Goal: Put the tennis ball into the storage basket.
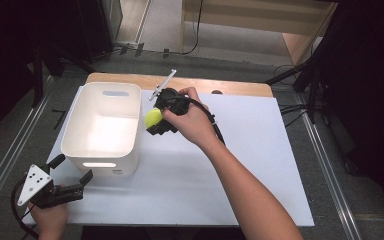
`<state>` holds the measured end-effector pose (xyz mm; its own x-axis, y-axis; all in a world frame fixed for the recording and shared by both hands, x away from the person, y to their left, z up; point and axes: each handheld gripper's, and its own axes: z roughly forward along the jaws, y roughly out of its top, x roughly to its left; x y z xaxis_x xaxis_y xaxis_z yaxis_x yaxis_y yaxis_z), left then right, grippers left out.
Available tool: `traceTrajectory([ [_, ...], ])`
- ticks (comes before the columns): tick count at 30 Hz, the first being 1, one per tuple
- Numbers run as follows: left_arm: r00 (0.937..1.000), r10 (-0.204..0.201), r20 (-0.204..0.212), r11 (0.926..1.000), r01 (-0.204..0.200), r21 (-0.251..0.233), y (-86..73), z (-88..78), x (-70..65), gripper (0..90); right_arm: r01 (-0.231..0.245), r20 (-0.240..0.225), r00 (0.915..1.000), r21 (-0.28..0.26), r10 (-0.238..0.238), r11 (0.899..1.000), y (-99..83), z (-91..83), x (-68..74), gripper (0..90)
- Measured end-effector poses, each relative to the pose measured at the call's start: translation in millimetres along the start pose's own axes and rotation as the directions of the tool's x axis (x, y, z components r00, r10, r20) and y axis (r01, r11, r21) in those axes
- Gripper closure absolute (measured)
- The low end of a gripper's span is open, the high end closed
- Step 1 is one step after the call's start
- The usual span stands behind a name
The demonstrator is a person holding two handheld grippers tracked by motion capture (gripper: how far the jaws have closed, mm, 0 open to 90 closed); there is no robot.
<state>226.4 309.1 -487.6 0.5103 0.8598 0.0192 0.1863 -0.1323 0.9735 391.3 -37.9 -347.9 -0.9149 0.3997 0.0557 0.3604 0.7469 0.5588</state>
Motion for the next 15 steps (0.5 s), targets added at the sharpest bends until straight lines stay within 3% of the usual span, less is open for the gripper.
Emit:
traceTrajectory([
  [15, 1.0000, -0.003, 0.001, 1.0000, 0.003, 0.000, 0.1, -0.2, 0.1, 0.0, 0.015, -0.008, 0.9999, -0.015, -0.015, 1.000, 14.9, -1.3, 6.1, 23.4],
])
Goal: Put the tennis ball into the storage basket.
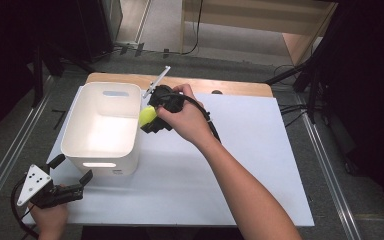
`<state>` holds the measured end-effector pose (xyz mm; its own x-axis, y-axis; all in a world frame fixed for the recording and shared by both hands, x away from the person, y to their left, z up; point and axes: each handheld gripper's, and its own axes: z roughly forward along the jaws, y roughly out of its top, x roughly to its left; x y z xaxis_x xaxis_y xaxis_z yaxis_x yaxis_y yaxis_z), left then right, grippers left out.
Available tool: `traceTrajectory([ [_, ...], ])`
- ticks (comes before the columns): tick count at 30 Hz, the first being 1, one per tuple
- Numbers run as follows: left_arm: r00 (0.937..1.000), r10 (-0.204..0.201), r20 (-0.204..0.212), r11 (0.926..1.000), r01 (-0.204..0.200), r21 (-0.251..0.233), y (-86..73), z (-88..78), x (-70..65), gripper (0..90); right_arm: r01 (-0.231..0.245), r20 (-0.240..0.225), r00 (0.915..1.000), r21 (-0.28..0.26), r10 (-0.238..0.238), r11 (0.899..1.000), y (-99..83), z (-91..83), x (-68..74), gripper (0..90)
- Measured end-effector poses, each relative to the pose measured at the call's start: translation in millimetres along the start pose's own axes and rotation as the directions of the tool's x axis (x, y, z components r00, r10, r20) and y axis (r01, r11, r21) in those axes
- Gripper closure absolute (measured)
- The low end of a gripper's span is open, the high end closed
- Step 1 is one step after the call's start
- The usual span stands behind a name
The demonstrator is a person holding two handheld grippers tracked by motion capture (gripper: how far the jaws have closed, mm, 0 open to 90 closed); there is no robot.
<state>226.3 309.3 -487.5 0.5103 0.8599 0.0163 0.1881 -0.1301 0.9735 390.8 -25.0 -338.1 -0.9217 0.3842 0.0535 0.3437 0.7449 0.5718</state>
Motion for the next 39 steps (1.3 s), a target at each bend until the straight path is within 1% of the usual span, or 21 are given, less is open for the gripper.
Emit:
traceTrajectory([
  [5, 1.0000, -0.002, 0.000, 1.0000, 0.002, -0.001, 0.0, 0.1, 0.0, 0.0, 0.012, -0.011, 0.9999, -0.007, -0.012, 1.000, 4.3, 2.0, 2.3, 23.4],
  [6, 1.0000, -0.002, 0.000, 1.0000, 0.002, -0.001, 0.0, 0.1, 0.0, 0.0, 0.009, -0.008, 0.9999, -0.004, -0.009, 1.000, 5.1, 2.1, 3.2, 23.4],
  [10, 1.0000, 0.000, 0.000, 1.0000, 0.000, 0.000, 0.0, 0.1, 0.1, 0.0, 0.023, -0.012, 0.9997, -0.006, -0.023, 1.000, 10.0, 3.8, 5.4, 23.4],
  [13, 1.0000, 0.002, 0.001, 1.0000, -0.002, 0.000, 0.0, 0.3, 0.3, 0.0, 0.017, -0.015, 0.9997, -0.008, -0.017, 1.000, 11.7, 4.4, 6.8, 23.4],
  [14, 1.0000, 0.002, 0.001, 1.0000, -0.002, 0.000, 0.0, 0.3, 0.3, 0.0, 0.025, -0.012, 0.9996, -0.008, -0.025, 1.000, 12.9, 4.4, 6.8, 23.4],
  [15, 1.0000, 0.002, 0.001, 1.0000, -0.002, 0.000, 0.1, 0.3, 0.3, 0.0, 0.020, -0.018, 0.9996, -0.012, -0.020, 1.000, 14.0, 5.0, 7.8, 23.4],
  [17, 1.0000, 0.002, 0.001, 1.0000, -0.002, 0.000, 0.1, 0.3, 0.4, 0.0, 0.033, -0.016, 0.9993, -0.011, -0.033, 0.999, 16.7, 5.7, 9.0, 23.4],
  [18, 1.0000, 0.001, 0.002, 1.0000, -0.001, 0.001, 0.1, 0.3, 0.4, 0.0, 0.025, -0.022, 0.9994, -0.010, -0.025, 1.000, 17.9, 6.2, 10.6, 23.4],
  [20, 1.0000, -0.001, 0.001, 1.0000, 0.001, -0.001, 0.1, 0.4, 0.3, 0.0, 0.039, -0.023, 0.9990, -0.013, -0.039, 0.999, 21.5, 7.9, 12.6, 23.4],
  [22, 1.0000, -0.004, 0.001, 1.0000, 0.004, -0.002, 0.1, 0.3, 0.2, 0.0, 0.036, -0.026, 0.9990, -0.011, -0.036, 0.999, 22.5, 8.5, 13.9, 23.4],
  [25, 1.0000, -0.005, 0.001, 1.0000, 0.005, -0.002, 0.1, 0.2, 0.2, 0.0, 0.045, -0.029, 0.9985, -0.012, -0.046, 0.999, 25.4, 10.6, 15.2, 23.4],
  [30, 1.0000, -0.003, 0.003, 1.0000, 0.003, 0.002, 0.3, 0.2, 0.4, 0.0, 0.048, -0.036, 0.9982, -0.022, -0.049, 0.999, 31.3, 13.4, 18.9, 23.4],
  [34, 1.0000, -0.004, 0.002, 1.0000, 0.004, -0.001, 0.2, 0.4, 0.4, 0.0, 0.065, -0.038, 0.9971, -0.015, -0.065, 0.998, 37.0, 14.7, 22.4, 23.4],
  [36, 1.0000, -0.006, 0.001, 1.0000, 0.006, 0.000, 0.1, 0.3, 0.3, 0.0, 0.076, -0.043, 0.9961, -0.029, -0.077, 0.997, 40.0, 15.1, 23.7, 23.4],
  [37, 1.0000, -0.003, 0.002, 1.0000, 0.003, 0.004, 0.3, 0.1, 0.5, 0.0, 0.077, -0.047, 0.9958, -0.025, -0.078, 0.997, 42.2, 16.2, 26.7, 23.4],
  [39, 1.0000, -0.006, 0.000, 1.0000, 0.006, 0.000, 0.1, 0.3, 0.4, 0.0, 0.078, -0.048, 0.9957, -0.027, -0.079, 0.997, 42.9, 17.3, 27.7, 23.4],
])
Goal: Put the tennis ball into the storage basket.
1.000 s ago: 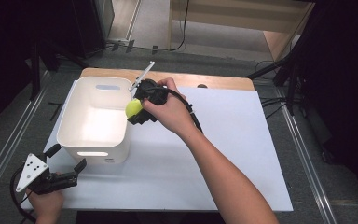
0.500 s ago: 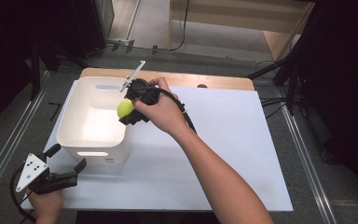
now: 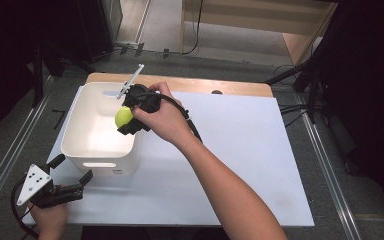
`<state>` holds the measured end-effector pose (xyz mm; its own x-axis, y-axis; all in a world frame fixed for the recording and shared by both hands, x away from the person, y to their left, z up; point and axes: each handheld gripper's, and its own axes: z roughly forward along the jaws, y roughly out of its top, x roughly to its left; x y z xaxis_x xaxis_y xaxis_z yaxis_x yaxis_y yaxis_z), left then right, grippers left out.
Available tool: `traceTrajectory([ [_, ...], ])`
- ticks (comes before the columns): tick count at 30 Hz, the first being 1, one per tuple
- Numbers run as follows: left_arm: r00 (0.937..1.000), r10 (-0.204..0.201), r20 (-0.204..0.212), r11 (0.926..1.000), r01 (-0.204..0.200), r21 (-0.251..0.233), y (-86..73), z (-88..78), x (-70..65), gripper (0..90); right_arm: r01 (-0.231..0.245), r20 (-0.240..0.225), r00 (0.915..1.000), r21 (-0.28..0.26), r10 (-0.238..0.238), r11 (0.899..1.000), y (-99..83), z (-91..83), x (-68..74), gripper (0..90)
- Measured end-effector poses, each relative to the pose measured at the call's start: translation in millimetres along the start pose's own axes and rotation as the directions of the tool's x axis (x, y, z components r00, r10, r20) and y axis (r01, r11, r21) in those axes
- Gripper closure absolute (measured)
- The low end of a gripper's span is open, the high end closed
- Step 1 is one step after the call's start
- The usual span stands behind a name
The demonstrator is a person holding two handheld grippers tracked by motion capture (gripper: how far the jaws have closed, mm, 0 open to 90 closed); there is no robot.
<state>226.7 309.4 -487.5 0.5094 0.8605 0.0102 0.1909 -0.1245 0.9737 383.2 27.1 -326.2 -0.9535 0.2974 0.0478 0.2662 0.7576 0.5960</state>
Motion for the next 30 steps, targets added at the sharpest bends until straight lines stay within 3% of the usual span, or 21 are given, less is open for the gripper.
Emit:
traceTrajectory([
  [17, 1.0000, -0.001, 0.001, 1.0000, 0.001, 0.000, 0.1, 0.0, 0.3, 0.0, 0.031, -0.027, 0.9992, 0.038, -0.030, 0.999, 5.4, 19.5, 10.7, 23.4],
  [30, 1.0000, -0.002, 0.001, 1.0000, 0.002, 0.000, 0.1, 0.0, 0.4, 0.0, 0.045, -0.034, 0.9985, 0.097, -0.042, 0.994, 2.5, 38.0, 14.5, 23.4],
])
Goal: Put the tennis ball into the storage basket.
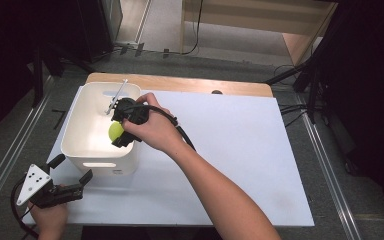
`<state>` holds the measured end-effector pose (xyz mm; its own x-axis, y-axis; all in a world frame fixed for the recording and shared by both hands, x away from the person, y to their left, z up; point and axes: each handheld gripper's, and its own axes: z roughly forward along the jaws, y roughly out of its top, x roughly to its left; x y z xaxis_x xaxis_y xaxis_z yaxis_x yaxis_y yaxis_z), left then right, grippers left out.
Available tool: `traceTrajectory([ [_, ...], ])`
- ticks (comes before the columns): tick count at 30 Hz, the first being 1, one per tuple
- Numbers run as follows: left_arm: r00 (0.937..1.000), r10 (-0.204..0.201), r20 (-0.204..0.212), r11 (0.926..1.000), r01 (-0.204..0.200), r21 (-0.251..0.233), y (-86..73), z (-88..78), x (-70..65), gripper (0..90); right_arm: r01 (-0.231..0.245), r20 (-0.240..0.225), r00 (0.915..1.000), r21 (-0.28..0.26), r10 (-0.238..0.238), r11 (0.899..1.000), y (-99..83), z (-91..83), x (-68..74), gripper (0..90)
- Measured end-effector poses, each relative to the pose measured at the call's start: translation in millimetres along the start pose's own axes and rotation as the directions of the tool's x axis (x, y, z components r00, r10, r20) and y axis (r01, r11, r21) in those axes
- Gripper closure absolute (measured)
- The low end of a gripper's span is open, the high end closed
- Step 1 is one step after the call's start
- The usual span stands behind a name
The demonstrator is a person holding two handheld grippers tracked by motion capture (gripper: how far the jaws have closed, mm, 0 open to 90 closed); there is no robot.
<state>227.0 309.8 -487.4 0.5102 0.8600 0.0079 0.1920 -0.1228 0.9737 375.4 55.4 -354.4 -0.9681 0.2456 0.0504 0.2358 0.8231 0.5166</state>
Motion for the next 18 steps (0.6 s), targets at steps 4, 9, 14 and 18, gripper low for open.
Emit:
traceTrajectory([
  [4, 1.0000, -0.003, 0.001, 1.0000, 0.003, -0.002, 0.0, 0.1, -0.1, 0.0, 0.016, 0.003, 0.9999, 0.024, -0.016, 1.000, 0.5, 4.1, 0.2, 23.4],
  [9, 1.0000, -0.005, 0.003, 1.0000, 0.005, -0.002, 0.1, -0.1, 0.0, 0.0, 0.036, -0.001, 0.9993, 0.069, -0.036, 0.997, 1.2, 11.6, 2.3, 23.4],
  [14, 1.0000, -0.003, 0.002, 1.0000, 0.003, -0.003, 0.2, -0.1, 0.4, 0.0, 0.062, 0.010, 0.9979, 0.108, -0.064, 0.992, 2.6, 19.1, 5.4, 23.1],
  [18, 1.0000, -0.005, 0.003, 1.0000, 0.005, -0.004, 0.1, -0.1, 0.4, 0.0, 0.069, 0.007, 0.9975, 0.123, -0.071, 0.990, 2.7, 22.2, 5.9, 22.2],
])
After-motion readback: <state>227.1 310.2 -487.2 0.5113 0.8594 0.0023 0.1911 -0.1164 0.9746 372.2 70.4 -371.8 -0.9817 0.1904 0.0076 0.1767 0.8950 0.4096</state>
